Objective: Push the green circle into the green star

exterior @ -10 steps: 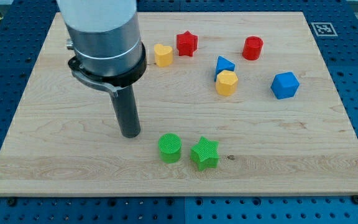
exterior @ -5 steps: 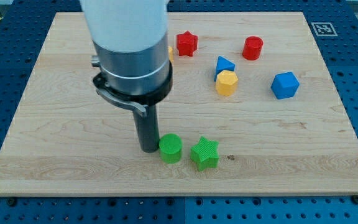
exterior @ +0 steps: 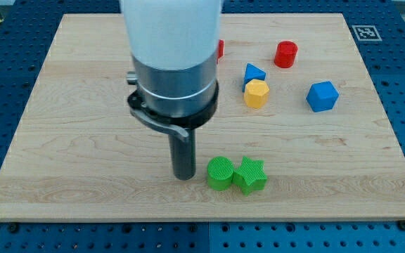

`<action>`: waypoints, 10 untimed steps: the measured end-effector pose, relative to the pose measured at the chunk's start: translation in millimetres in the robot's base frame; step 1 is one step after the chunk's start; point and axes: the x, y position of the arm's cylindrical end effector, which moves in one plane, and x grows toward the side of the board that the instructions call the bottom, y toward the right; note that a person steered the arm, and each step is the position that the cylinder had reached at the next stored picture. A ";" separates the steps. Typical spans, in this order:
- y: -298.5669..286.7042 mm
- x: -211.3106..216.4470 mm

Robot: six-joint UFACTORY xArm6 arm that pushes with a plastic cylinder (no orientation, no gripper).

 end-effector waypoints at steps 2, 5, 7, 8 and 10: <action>-47.8 -48.4; -47.8 -73.5; 19.3 -75.0; 78.2 -74.6; 154.7 -81.3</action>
